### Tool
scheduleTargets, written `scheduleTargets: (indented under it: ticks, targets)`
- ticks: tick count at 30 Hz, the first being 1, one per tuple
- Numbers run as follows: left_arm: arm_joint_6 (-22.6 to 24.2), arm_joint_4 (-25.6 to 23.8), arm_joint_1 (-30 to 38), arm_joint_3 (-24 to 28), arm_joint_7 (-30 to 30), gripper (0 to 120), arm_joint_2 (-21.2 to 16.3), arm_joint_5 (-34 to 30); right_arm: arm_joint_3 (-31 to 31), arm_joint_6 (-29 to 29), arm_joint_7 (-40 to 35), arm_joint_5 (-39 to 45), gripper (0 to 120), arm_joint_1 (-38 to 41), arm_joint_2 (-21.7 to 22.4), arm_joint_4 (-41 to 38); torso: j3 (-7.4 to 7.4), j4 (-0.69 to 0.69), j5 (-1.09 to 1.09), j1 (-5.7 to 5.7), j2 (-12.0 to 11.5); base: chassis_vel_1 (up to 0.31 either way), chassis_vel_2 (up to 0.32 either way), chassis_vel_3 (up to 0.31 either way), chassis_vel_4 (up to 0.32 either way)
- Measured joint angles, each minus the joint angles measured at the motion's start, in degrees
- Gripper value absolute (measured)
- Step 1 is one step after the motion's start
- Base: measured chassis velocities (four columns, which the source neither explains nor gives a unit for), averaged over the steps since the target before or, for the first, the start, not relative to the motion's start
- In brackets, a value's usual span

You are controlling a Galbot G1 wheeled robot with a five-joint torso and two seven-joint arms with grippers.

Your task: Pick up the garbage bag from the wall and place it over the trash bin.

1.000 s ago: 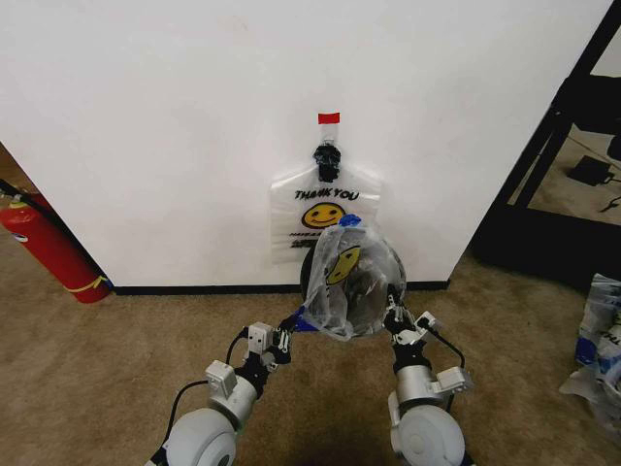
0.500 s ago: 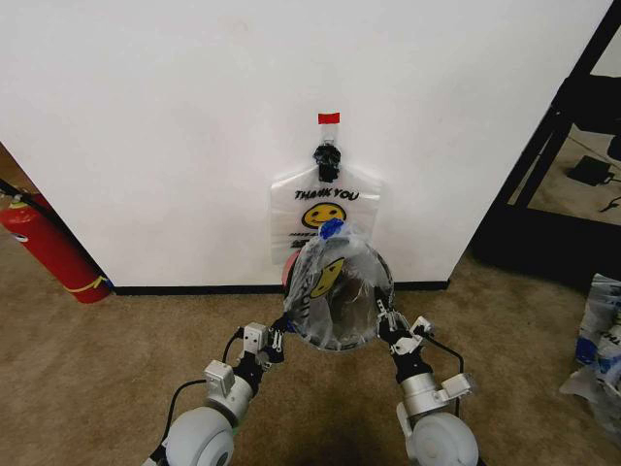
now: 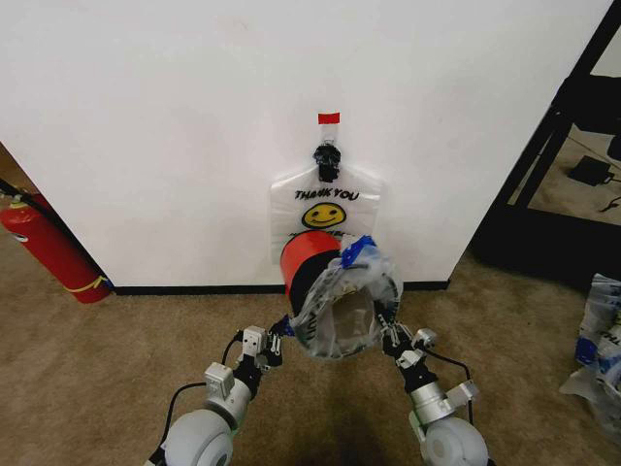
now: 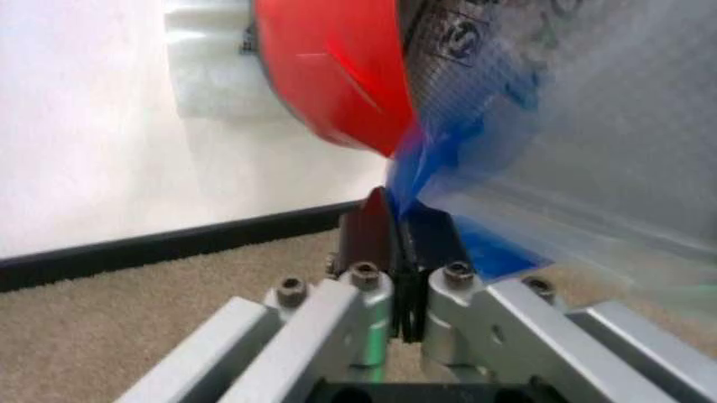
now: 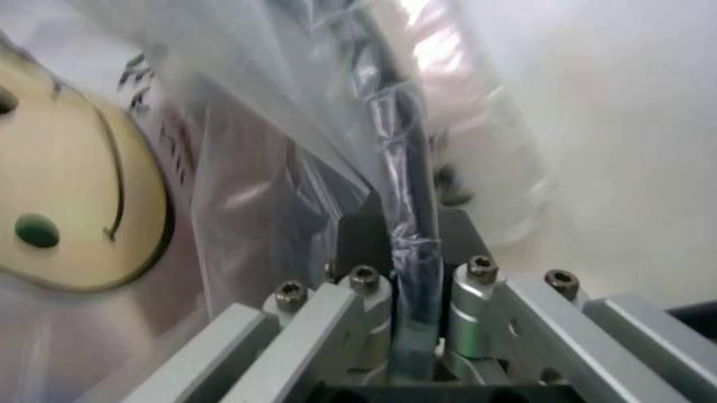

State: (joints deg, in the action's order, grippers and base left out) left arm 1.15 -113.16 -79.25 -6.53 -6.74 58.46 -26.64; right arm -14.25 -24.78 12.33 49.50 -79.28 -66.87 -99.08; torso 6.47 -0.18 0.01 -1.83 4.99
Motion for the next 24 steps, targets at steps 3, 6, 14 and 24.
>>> scheduleTargets:
  ticks: [3,6,14,24]
  targets:
    - [-0.35,0.22,-0.2,0.09,0.45,10,-0.1,1.63,0.21,-0.49,-1.18,0.01,1,0.36,-0.2,-0.01,0.0,0.0,-0.01,0.0,0.0,0.0,0.0,0.0,0.0]
    - [-1.01,1.38,-0.63,0.33,1.14,25,-0.52,7.69,0.52,-1.4,-3.68,-0.02,1,1.26,-0.57,-0.12,0.0,0.01,-0.01,0.0,0.0,0.0,0.0,0.0,0.0]
    - [-1.18,4.04,-1.73,-1.06,-0.92,52,-3.75,19.64,0.62,-1.46,-5.3,-0.42,1,1.41,-0.6,-0.07,0.0,0.01,-0.01,0.0,0.0,0.0,0.0,0.0,0.0]
    - [-1.68,4.12,-2.04,-1.09,-3.75,91,-4.47,21.39,0.77,-1.6,-5.16,-0.81,1,1.62,-0.75,0.36,0.0,0.0,-0.02,0.0,0.0,0.0,0.0,0.0,0.0]
